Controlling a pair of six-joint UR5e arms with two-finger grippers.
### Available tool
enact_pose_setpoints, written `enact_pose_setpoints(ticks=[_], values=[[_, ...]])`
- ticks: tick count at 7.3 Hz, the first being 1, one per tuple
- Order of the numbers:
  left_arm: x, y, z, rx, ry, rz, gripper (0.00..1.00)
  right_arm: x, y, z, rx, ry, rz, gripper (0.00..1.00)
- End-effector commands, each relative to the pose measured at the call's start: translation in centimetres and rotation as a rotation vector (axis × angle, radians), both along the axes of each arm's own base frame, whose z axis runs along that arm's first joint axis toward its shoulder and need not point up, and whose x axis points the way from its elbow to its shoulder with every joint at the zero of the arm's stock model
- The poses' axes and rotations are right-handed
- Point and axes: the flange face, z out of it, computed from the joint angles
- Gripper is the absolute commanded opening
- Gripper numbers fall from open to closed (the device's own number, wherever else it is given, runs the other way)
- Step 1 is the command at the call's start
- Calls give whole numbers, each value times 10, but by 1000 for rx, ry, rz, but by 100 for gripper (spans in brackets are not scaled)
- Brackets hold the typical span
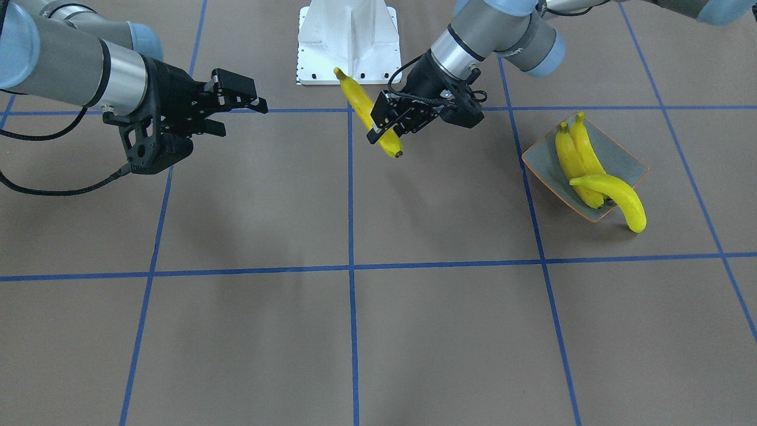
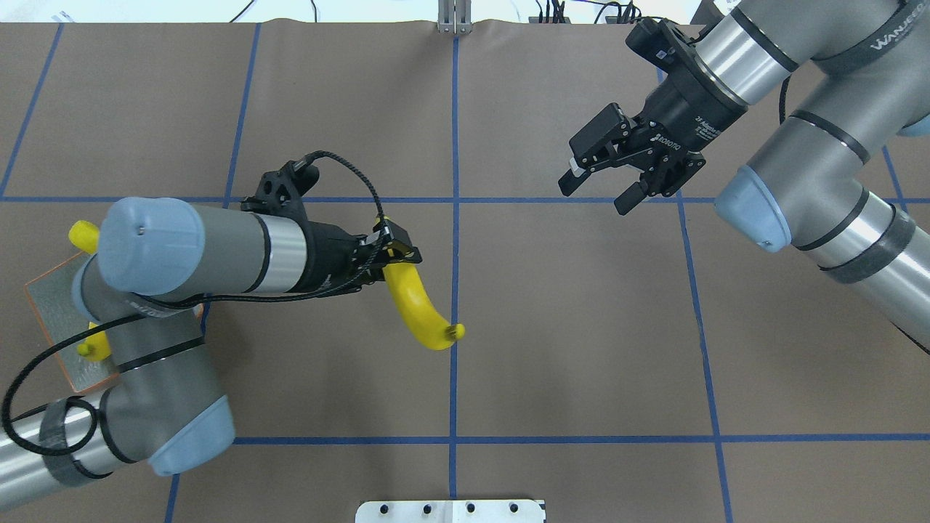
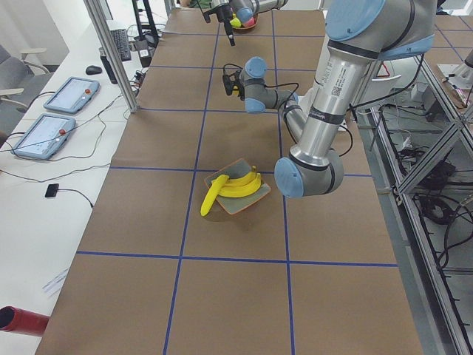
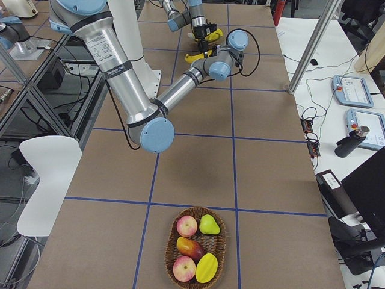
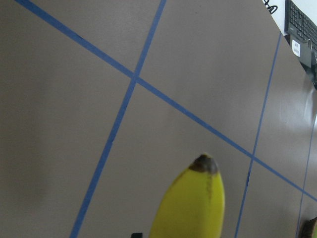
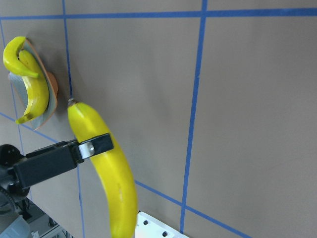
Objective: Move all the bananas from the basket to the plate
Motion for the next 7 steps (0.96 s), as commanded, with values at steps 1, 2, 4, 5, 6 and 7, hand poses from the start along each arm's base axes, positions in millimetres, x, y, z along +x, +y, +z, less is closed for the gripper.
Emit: enact_pose_setpoints(ticks=[1,2,4,5,6,7], values=[[-48,7,48,42,-71,62,0,-2,-12,17,-6,45,56,100],[-63,-2,58,65,-91,82,0,-3,-13,21,-12,52,57,100],[-88,-11,95,136,-168,89,0,-5,-17,29,-12,72,81,100],[-112,-23,109,163,-193,96,0,-4,-18,29,-2,80,99,100],[-141,-41,120,176,-206,101,0,-4,-19,32,-3,87,108,100],[-156,-52,144,174,-242,99,0,-4,-19,37,-10,95,110,100]])
